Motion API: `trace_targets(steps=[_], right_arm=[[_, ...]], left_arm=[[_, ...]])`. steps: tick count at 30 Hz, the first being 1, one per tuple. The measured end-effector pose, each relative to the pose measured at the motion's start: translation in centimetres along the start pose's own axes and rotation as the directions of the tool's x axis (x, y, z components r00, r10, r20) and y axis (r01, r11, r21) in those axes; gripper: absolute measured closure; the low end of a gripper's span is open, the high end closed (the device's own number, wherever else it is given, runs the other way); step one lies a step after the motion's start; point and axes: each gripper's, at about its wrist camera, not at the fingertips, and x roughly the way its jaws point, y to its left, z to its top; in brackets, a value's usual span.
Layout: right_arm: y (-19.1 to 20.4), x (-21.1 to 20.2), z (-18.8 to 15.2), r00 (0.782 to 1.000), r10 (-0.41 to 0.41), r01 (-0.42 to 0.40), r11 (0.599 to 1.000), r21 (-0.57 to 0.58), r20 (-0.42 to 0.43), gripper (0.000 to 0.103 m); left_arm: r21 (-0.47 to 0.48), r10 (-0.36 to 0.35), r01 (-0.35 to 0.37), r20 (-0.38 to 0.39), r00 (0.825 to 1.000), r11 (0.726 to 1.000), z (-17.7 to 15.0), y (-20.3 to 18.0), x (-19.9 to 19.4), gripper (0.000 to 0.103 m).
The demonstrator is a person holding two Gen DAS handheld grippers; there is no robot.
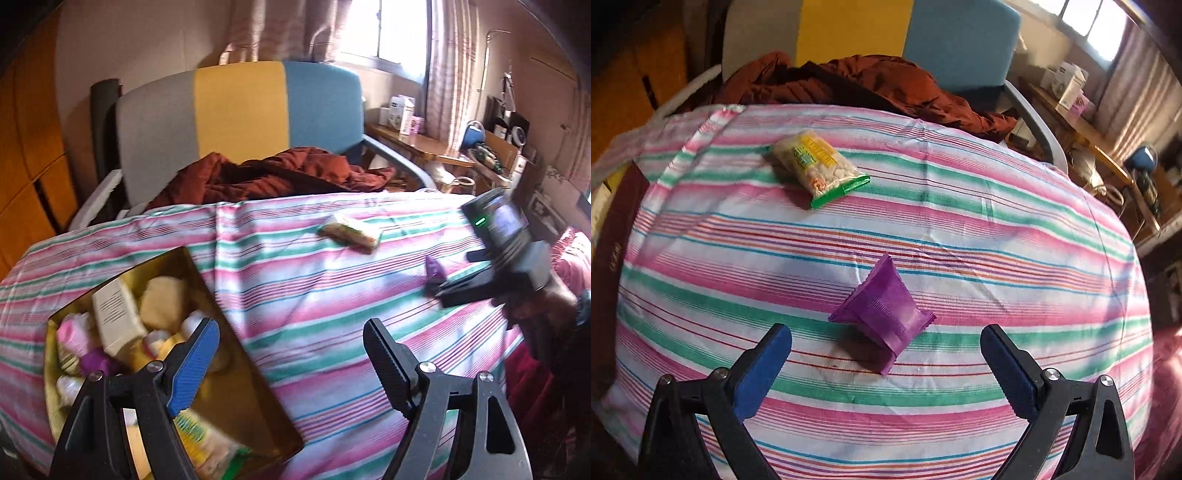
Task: Organize objects
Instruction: 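Grasp the purple snack packet with the right tool while the left tool grasps the small WEIDAN snack pack, then carry the purple packet and WEIDAN snack pack over to the gold tray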
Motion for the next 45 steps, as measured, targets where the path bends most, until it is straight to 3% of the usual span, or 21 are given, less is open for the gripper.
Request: trace_targets(steps=[1,3,4,5,13,17,21,24,29,32,34,38,41,43,45], right_arm=[[0.0,0.8,0.1,1.000,-0.017,0.016,0.999,-0.028,-0.014,0.001],[-0.3,2.1,0.1,1.000,-0.008,0.007,0.999,-0.041,-0.028,0.016],[-0.5,2.6,0.2,0.999,0.003,-0.004,0.999,-0.036,-0.034,0.045],[-0.8,3.1,0.3,0.999,0.007,-0.008,1.000,-0.025,-0.040,0.059],[-2.1,2.1,0.9,0.998,0.063,-0.064,0.996,0.057,0.012,0.062],[-2.6,1.0,1.0,0.997,0.067,-0.071,0.993,0.095,0.036,0.062],[-3.3,0.0,1.1,0.995,0.073,-0.081,0.989,0.125,0.062,0.062],[-3.7,-0.6,1.4,0.993,0.081,-0.093,0.986,0.136,0.089,0.062],[-4.6,-1.3,1.5,0.989,0.089,-0.109,0.979,0.171,0.122,0.062],[-5.0,-1.5,1.5,0.987,0.091,-0.115,0.977,0.182,0.135,0.062],[-5.1,-1.7,1.6,0.985,0.095,-0.122,0.974,0.190,0.145,0.062],[-5.6,-1.6,1.6,0.984,0.096,-0.125,0.971,0.205,0.149,0.062],[-5.9,-1.3,1.5,0.986,0.093,-0.121,0.969,0.213,0.140,0.062],[-5.9,-1.2,1.5,0.986,0.096,-0.123,0.970,0.211,0.136,0.062],[-5.6,-0.6,1.5,0.988,0.105,-0.125,0.974,0.191,0.113,0.062]], left_arm=[[0.000,-0.013,0.013,-0.003,1.000,1.000,0.4,-0.3,0.4,0.021],[0.003,-0.037,0.037,-0.013,0.999,0.999,1.2,-1.0,1.4,0.021],[0.003,-0.044,0.044,-0.019,0.999,0.999,1.6,-1.2,1.9,0.021],[0.003,-0.052,0.052,-0.027,0.998,0.999,2.0,-1.5,2.6,0.021],[-0.048,-0.093,0.087,-0.137,0.986,0.995,5.8,-3.5,9.3,0.021],[-0.192,-0.187,0.143,-0.235,0.954,0.971,7.4,-3.8,14.5,0.023],[-0.278,-0.213,0.130,-0.294,0.932,0.952,9.2,-4.9,19.5,0.026],[-0.333,-0.218,0.110,-0.309,0.926,0.936,10.7,-5.9,22.7,0.026],[-0.385,-0.167,0.023,-0.345,0.924,0.923,12.9,-6.8,27.3,0.026],[-0.428,-0.155,-0.028,-0.387,0.909,0.903,13.2,-6.6,29.8,0.025],[-0.408,-0.119,-0.057,-0.392,0.912,0.911,13.5,-6.9,30.7,0.023],[-0.197,-0.005,-0.085,-0.419,0.908,0.977,13.7,-9.5,31.4,0.023],[-0.135,-0.001,-0.053,-0.376,0.927,0.989,12.6,-9.3,30.0,0.044],[-0.116,-0.026,-0.018,-0.371,0.928,0.993,11.7,-8.7,28.8,0.054],[-0.101,-0.036,-0.002,-0.374,0.927,0.995,10.3,-7.9,27.0,0.055]])
